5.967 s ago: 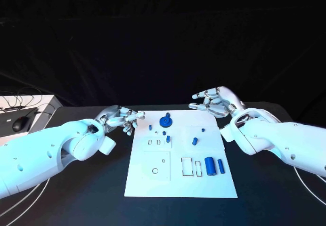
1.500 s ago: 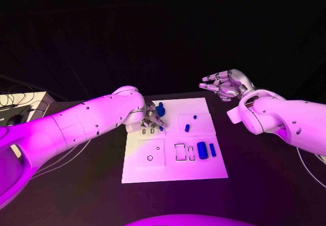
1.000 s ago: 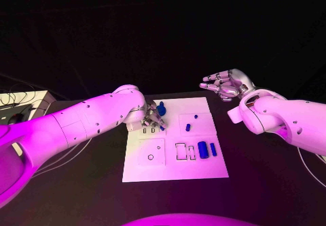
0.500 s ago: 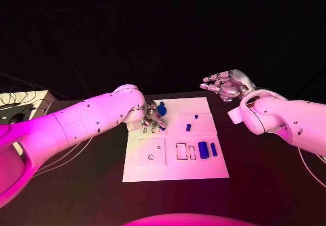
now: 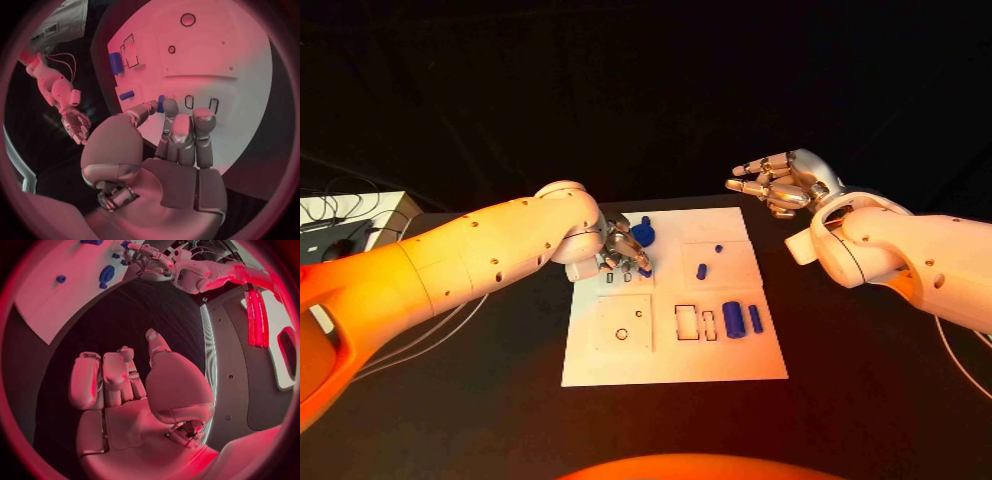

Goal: Assemble the parts on the task board

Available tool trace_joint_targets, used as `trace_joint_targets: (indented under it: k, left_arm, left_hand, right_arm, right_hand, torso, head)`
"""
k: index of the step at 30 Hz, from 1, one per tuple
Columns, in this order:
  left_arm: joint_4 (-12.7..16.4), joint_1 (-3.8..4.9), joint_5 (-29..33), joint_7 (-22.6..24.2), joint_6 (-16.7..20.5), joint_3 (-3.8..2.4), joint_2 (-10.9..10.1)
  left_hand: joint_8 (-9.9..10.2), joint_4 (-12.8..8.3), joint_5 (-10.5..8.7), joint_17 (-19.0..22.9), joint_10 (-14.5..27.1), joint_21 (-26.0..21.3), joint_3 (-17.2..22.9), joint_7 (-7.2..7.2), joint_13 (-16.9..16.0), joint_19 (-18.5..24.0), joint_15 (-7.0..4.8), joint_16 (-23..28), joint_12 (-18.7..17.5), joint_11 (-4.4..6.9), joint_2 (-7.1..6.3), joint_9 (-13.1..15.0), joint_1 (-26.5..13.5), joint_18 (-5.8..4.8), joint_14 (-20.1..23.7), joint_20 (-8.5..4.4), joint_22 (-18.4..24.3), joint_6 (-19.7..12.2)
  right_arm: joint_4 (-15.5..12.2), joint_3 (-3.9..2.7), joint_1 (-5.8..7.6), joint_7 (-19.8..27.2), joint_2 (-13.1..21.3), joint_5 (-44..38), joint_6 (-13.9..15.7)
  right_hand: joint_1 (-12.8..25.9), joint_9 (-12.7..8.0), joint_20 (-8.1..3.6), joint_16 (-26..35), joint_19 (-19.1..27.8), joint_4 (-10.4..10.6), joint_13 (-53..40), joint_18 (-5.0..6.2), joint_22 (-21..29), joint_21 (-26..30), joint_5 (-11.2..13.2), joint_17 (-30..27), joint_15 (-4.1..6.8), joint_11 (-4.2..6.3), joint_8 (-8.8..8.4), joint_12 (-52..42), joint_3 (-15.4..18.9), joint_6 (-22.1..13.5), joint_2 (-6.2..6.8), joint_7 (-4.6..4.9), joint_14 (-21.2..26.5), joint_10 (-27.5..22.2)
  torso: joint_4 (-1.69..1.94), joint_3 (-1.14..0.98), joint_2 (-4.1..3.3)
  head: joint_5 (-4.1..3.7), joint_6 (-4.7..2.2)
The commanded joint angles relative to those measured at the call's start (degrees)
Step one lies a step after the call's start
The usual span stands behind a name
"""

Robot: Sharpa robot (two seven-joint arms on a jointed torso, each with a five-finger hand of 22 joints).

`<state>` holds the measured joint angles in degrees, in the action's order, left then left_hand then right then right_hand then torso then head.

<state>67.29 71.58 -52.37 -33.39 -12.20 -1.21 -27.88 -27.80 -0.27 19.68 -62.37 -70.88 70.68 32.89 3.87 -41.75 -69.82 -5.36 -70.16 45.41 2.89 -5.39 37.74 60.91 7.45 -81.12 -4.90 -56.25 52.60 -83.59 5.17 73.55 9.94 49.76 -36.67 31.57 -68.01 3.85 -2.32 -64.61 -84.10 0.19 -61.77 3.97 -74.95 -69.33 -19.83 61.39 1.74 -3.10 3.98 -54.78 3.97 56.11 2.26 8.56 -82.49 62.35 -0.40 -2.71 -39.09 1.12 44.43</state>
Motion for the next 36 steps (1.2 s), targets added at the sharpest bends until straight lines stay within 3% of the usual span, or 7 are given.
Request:
trace_joint_targets:
  k: [1,8,9,18,21,30,36]
  left_arm:
    - [2.1,-0.01,3.4,1.3,4.9,-0.04,-1.2]
    - [7.5,-0.15,3.5,1.2,10.3,-0.05,-5.0]
    - [8.3,-0.23,3.4,1.2,11.2,-0.06,-5.7]
    - [13.0,-1.08,2.3,0.8,17.5,0.10,-10.2]
    - [13.7,-1.40,1.7,0.7,19.1,0.21,-10.9]
    - [14.3,-2.81,-0.1,0.2,23.2,0.53,-11.5]
    - [14.1,-3.30,0.1,-0.3,24.7,1.64,-11.4]
  left_hand:
    - [3.5,-8.2,1.76,-0.6,-1.5,0.2,6.8,-2.13,-1.1,-0.4,-0.45,0.0,-1.7,0.31,0.02,9.1,-2.1,-1.40,-0.3,-1.13,-0.8,4.0]
    - [5.9,-8.1,5.23,-0.9,-2.7,0.7,6.4,-2.62,-1.8,-1.2,-0.68,0.0,-2.5,0.69,-1.12,11.2,-2.0,-1.54,-0.5,-1.31,-2.0,6.3]
    - [7.1,-7.9,5.58,-0.9,-3.1,0.7,6.2,-2.79,-2.0,-1.4,-0.87,0.0,-3.2,0.77,-1.25,11.9,-1.9,-1.69,-0.5,-1.58,-2.2,6.8]
    - [11.1,-7.3,6.26,-0.8,-4.7,0.7,5.1,-3.35,-3.8,-2.2,-1.01,-0.2,-4.7,1.14,-2.19,14.9,-1.4,-2.10,-0.7,-1.79,-3.7,10.0]
    - [12.4,-7.1,6.29,-0.7,-5.1,0.7,4.9,-3.43,-4.1,-2.3,-1.05,-0.3,-5.2,1.13,-2.34,15.5,-1.0,-2.23,-0.7,-1.87,-4.1,10.7]
    - [14.0,-6.8,6.31,-0.4,-5.8,0.6,4.5,-3.51,-4.7,-2.6,-1.09,-0.3,-6.1,1.26,-2.72,16.0,-0.5,-2.38,-0.6,-1.96,-4.7,11.8]
    - [14.9,-6.7,6.08,0.1,-6.0,0.3,4.6,-3.51,-4.9,-2.6,-1.18,-0.1,-6.8,1.31,-2.76,16.4,-0.4,-2.38,-0.5,-2.05,-5.0,12.2]
  right_arm:
    - [0.0,-0.01,-0.06,0.2,0.0,-0.5,-0.7]
    - [0.0,0.01,-0.16,0.3,0.2,-0.5,-0.6]
    - [0.0,0.01,-0.17,0.3,0.2,-0.5,-0.6]
    - [0.0,0.04,-0.23,0.2,0.6,-0.5,-0.5]
    - [0.1,0.05,-0.23,0.3,0.6,-0.5,-0.4]
    - [0.2,0.05,-0.23,0.3,0.5,-0.6,-0.4]
    - [0.2,0.05,-0.23,0.4,0.5,-0.7,-0.3]
  right_hand:
    - [0.3,0.1,-0.11,0.0,-4.6,-0.3,-0.1,0.58,-10.2,-0.2,-0.2,0.0,-0.02,0.28,0.26,-0.3,0.0,0.1,-0.43,0.48,0.0,0.0]
    - [0.3,0.1,-0.11,0.0,-4.6,-0.3,-0.1,0.58,-10.2,-0.2,-0.2,0.0,-0.02,0.28,0.26,-0.3,0.0,0.1,-0.43,0.48,0.0,0.0]
    - [0.3,0.1,-0.11,0.0,-4.6,-0.3,-0.1,0.58,-10.2,-0.2,-0.2,0.0,-0.02,0.28,0.26,-0.3,0.0,0.1,-0.43,0.48,0.0,0.0]
    - [0.3,0.1,-0.13,0.0,-4.6,-0.5,0.0,0.56,-10.3,-0.2,-0.1,0.1,-0.01,0.30,0.24,-0.3,0.0,0.1,-0.39,0.46,0.0,0.1]
    - [0.3,0.1,-0.13,0.0,-4.6,-0.5,0.0,0.57,-10.3,-0.2,-0.2,0.1,-0.01,0.30,0.23,-0.2,0.0,0.1,-0.42,0.47,0.0,0.1]
    - [0.2,0.1,-0.13,0.0,-4.6,-0.5,0.0,0.57,-10.3,-0.2,-0.2,0.1,-0.01,0.30,0.22,-0.2,0.0,0.1,-0.46,0.47,0.0,0.1]
    - [0.2,0.1,-0.13,0.0,-4.6,-0.5,0.0,0.57,-10.3,-0.2,-0.2,0.1,-0.01,0.30,0.22,-0.2,0.0,0.1,-0.46,0.47,0.0,0.1]
  torso:
    - [0.11,0.05,0.01]
    - [0.22,0.06,0.08]
    - [0.28,0.09,0.09]
    - [0.41,0.04,0.16]
    - [0.56,0.06,0.20]
    - [0.44,0.00,0.13]
    - [0.34,-0.01,0.09]
  head:
    - [0.19,0.11]
    - [0.57,0.25]
    - [0.56,0.31]
    - [0.91,0.49]
    - [0.87,0.56]
    - [1.35,0.72]
    - [1.45,0.86]
